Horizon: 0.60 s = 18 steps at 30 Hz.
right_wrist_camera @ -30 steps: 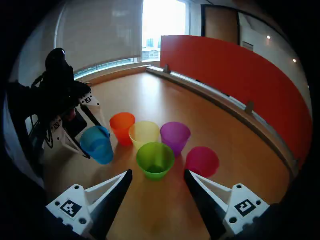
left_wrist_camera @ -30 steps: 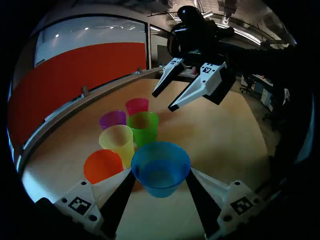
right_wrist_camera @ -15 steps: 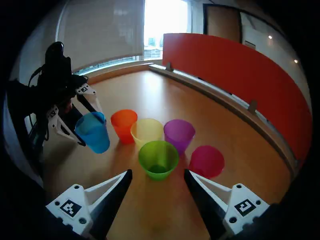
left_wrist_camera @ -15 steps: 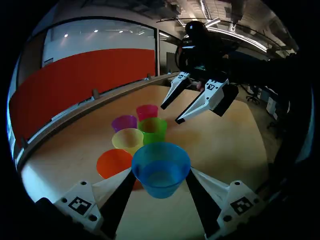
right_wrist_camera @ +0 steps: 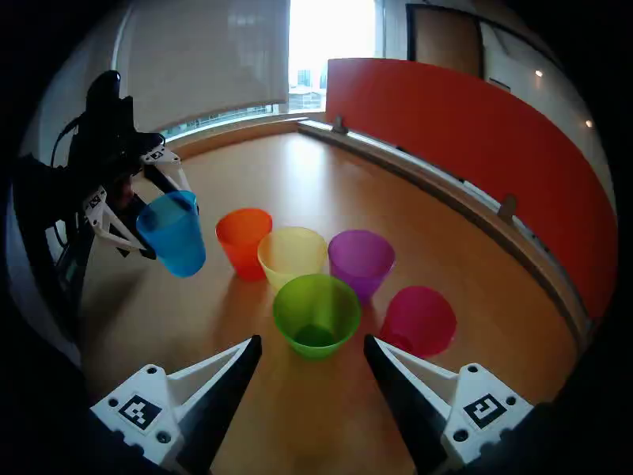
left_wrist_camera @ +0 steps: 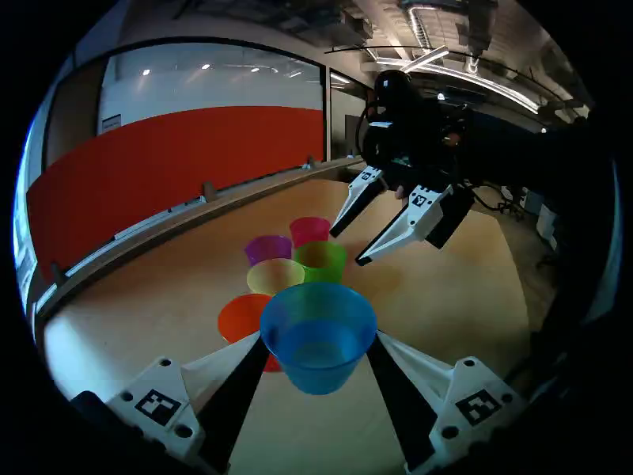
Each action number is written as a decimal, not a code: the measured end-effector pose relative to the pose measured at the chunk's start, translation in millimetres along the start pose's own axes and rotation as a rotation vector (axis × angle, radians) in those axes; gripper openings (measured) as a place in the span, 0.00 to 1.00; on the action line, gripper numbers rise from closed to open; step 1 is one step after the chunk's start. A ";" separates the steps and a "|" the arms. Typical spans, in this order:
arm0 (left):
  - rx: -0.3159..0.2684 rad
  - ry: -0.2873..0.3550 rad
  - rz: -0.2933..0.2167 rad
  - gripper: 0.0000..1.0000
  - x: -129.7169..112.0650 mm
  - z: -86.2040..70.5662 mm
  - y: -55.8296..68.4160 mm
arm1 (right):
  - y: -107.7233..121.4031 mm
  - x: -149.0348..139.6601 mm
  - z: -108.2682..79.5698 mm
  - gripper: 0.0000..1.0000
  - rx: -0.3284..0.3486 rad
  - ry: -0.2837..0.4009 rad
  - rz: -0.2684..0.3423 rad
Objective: Pour water
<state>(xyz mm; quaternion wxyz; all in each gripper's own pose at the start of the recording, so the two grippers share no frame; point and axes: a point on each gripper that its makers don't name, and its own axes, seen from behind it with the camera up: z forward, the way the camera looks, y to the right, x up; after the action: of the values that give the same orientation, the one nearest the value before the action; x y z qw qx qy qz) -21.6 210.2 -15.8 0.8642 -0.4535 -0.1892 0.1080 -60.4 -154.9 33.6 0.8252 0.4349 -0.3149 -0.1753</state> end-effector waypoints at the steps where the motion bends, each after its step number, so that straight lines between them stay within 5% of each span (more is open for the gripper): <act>1: 0.004 0.001 -0.001 0.84 -0.3 -1.7 -0.9 | 0.1 0.1 2.4 1.00 0.001 0.000 0.000; 18: 0.057 0.014 -0.029 0.84 -5.2 -21.2 -17.4 | 1.4 2.4 34.4 1.00 0.009 -0.003 0.005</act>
<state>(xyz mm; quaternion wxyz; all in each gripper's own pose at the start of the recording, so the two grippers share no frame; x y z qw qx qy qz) -17.0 182.8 -13.6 0.8796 -0.4267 -0.1864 0.0975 -81.7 -176.4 50.3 0.8232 0.4375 -0.3182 -0.1723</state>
